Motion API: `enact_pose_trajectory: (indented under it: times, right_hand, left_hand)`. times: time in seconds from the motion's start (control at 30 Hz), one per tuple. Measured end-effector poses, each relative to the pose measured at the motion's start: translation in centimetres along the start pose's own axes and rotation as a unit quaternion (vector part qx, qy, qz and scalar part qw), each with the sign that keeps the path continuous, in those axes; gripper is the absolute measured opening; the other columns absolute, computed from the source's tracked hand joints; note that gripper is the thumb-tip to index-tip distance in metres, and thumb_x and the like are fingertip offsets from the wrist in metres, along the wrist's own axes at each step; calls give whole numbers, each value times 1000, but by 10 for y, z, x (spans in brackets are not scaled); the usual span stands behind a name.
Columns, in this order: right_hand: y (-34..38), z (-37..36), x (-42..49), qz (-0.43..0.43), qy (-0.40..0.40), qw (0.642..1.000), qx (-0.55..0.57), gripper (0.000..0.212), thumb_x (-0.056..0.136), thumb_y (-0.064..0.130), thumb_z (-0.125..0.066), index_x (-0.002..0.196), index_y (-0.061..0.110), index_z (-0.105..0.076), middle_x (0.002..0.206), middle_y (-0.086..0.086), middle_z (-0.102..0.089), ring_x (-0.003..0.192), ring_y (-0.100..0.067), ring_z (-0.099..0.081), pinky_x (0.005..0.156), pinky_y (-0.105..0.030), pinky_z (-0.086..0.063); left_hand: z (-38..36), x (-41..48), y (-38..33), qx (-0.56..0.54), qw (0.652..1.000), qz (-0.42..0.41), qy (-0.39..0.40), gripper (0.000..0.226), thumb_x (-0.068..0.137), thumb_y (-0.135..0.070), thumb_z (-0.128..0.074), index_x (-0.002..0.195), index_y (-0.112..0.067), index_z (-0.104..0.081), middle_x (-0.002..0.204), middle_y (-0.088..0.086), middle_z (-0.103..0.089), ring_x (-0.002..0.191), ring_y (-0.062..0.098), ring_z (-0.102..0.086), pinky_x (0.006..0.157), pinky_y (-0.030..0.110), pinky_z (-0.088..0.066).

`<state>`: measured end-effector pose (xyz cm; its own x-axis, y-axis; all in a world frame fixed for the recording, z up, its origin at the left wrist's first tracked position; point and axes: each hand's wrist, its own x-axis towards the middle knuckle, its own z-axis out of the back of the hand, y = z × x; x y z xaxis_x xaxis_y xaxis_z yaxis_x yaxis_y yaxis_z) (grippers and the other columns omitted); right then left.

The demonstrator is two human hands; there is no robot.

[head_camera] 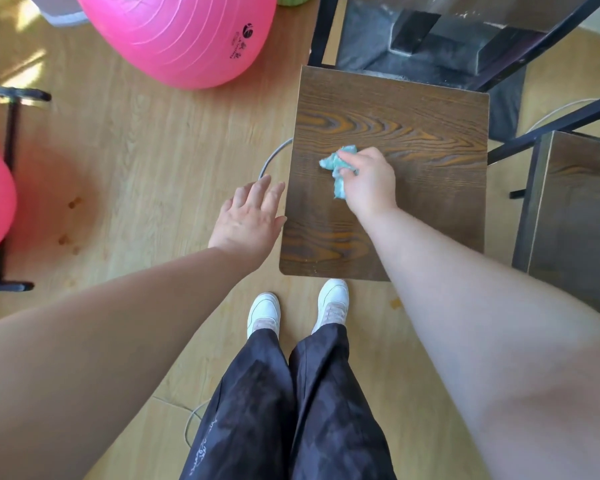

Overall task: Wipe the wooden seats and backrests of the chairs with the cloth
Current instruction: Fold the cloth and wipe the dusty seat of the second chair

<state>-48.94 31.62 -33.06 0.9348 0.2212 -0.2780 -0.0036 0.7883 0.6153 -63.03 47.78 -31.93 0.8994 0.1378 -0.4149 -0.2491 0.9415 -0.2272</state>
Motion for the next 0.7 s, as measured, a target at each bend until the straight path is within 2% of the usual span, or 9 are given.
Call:
enact_pose_trajectory:
  times: [0.07,0.17,0.23,0.3,0.37,0.47,0.7]
  right_hand:
    - [7,-8,19,0,12,1000,-28,30,96,10,-56,123,17,-66,110,5,-51,92,-9,-49,65,2,-32]
    - [11,-24,21,17,53,995,-81,28,94,15,-56,120,18,-66,107,7,-53,98,-15,-55,77,-15,-39]
    - [12,-33,5,30,83,992,-87,27,93,14,-58,118,16,-67,108,6,-56,99,-15,-56,84,-19,-44]
    - [12,-42,-19,73,113,987,-91,28,89,10,-61,114,16,-70,111,0,-60,102,-22,-58,91,-27,-47]
    - [6,-50,-44,118,128,980,-96,29,86,9,-62,110,22,-73,105,-1,-61,98,-28,-60,88,-35,-50]
    - [-2,-55,-77,128,149,975,-103,30,88,12,-61,110,29,-72,101,3,-60,95,-25,-54,85,-33,-48]
    - [-26,-53,-141,186,177,962,-98,35,85,2,-65,112,22,-73,91,3,-58,79,-17,-38,74,-35,-50]
  left_hand:
    - [1,3,0,0,1000,2,-5,58,103,-41,-30,154,-22,-11,160,2,-13,141,27,-19,111,43,-28]
    - [1,0,4,10,1000,4,-3,59,102,-42,-29,154,-23,-9,161,1,-11,141,26,-18,111,41,-27]
    - [0,-5,8,12,1000,4,4,59,102,-42,-30,154,-23,-9,161,2,-11,142,26,-18,111,41,-27]
    - [-2,-11,11,13,1000,5,9,59,102,-42,-31,154,-22,-9,161,3,-12,142,27,-18,111,41,-27]
    - [-4,-18,13,23,1000,6,14,60,102,-43,-31,154,-22,-8,161,3,-12,142,27,-18,111,41,-26]
    - [-5,-28,14,22,999,9,25,61,102,-42,-31,154,-23,-6,161,3,-9,143,26,-16,113,40,-24]
    - [-5,-44,12,21,999,8,37,61,102,-43,-31,154,-22,-6,161,2,-9,143,25,-15,113,39,-23]
